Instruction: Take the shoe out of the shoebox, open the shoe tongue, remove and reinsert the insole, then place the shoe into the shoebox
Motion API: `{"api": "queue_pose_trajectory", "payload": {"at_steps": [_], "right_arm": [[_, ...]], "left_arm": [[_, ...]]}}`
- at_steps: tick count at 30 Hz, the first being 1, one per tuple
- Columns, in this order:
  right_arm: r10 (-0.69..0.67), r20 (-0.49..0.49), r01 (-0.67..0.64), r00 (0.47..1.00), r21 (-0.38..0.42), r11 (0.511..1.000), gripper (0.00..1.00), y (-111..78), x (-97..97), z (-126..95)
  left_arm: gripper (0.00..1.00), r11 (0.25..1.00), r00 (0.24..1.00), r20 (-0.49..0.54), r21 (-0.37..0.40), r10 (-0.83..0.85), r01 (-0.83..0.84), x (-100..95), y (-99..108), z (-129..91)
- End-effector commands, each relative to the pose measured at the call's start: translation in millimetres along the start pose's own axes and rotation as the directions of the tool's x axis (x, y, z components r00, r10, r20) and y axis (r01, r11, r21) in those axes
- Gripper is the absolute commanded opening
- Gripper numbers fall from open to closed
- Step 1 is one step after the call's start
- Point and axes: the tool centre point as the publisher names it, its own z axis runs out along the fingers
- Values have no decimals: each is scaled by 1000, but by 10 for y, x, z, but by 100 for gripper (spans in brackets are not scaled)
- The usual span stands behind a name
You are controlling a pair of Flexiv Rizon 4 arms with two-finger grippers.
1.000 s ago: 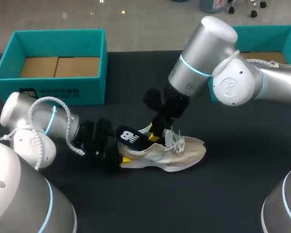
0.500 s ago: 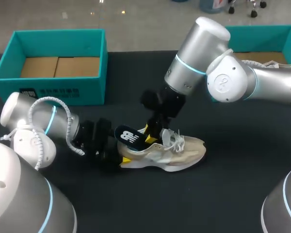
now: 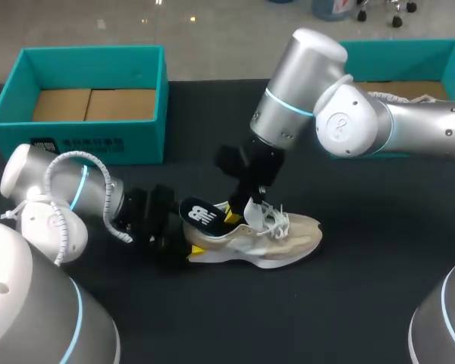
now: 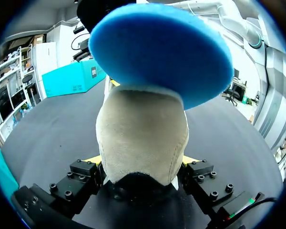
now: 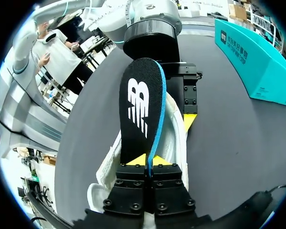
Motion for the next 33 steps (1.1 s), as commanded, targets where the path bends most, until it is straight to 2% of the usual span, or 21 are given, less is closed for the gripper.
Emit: {"api": "queue_pose_trajectory", "payload": {"at_steps": [1, 9, 20, 33], "right_arm": [[3, -4, -3, 1000, -24, 1000, 0, 67, 19, -86], [11, 11, -10, 1000, -94, 996, 0, 255, 69, -313], [36, 104, -19, 994, -163, 986, 0, 435, 68, -645], [143, 224, -58, 964, -349, 935, 0, 670, 35, -1060]], "left_arm": [[0, 1000, 1000, 2, -3, 0, 0, -8, 18, 24], [0, 1000, 1000, 2, -3, 0, 0, -8, 18, 24], [0, 1000, 1000, 2, -3, 0, 0, -8, 18, 24], [0, 1000, 1000, 2, -3, 0, 0, -8, 18, 24]]}}
